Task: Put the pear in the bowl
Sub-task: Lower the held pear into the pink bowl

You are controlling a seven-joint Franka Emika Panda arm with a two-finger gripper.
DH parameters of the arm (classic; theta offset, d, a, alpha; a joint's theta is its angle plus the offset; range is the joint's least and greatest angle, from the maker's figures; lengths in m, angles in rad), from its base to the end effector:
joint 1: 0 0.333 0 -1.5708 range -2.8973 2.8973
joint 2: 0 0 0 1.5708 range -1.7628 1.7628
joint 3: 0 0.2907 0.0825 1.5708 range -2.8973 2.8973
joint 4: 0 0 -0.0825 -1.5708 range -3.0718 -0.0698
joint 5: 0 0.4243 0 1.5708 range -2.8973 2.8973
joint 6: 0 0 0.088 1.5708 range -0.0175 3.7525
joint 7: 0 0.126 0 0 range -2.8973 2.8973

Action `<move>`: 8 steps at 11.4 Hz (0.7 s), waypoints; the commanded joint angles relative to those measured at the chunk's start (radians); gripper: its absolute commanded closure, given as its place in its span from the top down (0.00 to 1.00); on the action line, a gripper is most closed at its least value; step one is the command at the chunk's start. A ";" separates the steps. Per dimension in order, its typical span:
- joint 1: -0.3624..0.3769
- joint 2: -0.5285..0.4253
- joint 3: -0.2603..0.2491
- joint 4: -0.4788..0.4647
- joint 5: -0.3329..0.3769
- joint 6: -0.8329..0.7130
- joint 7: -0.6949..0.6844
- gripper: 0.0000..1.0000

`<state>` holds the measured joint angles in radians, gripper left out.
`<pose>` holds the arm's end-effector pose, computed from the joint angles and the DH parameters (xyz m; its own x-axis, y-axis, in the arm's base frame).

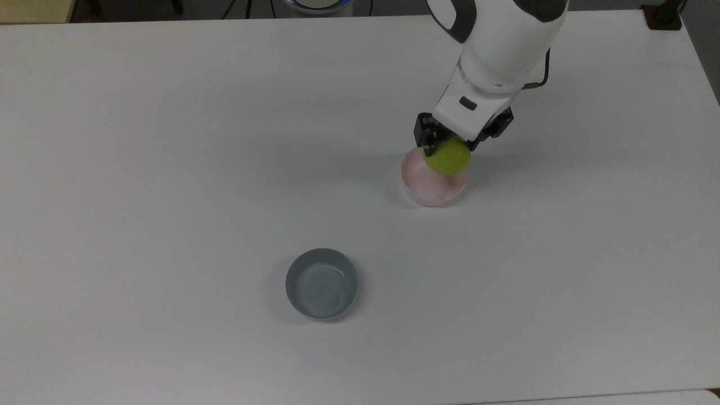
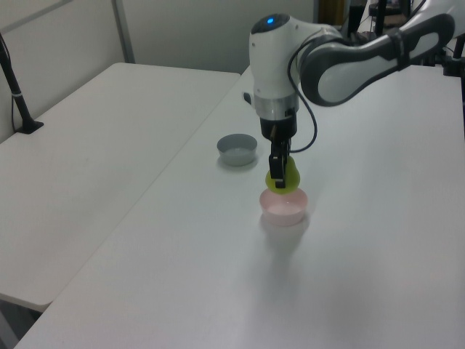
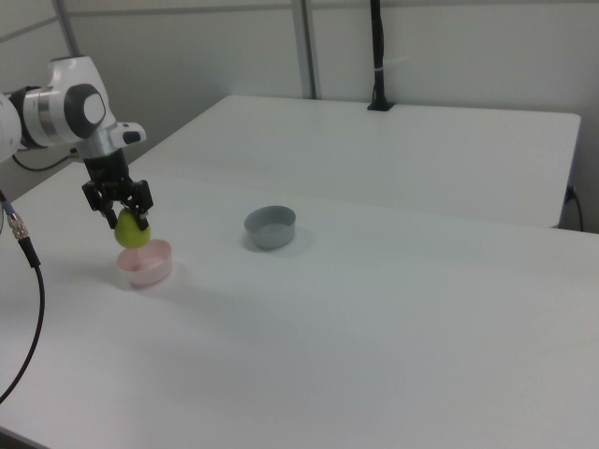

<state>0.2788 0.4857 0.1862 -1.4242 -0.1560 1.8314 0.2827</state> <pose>0.6527 0.2906 0.3605 0.9772 0.2060 -0.0507 0.2095 -0.9747 0.0782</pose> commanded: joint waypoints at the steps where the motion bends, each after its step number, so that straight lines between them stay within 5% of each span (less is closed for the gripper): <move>1: 0.011 0.011 -0.013 -0.042 -0.029 0.066 0.015 0.39; 8: 0.003 0.036 -0.014 -0.078 -0.059 0.131 0.016 0.46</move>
<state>0.2774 0.5281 0.1795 -1.4764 -0.1948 1.9243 0.2828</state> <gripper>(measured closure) 0.242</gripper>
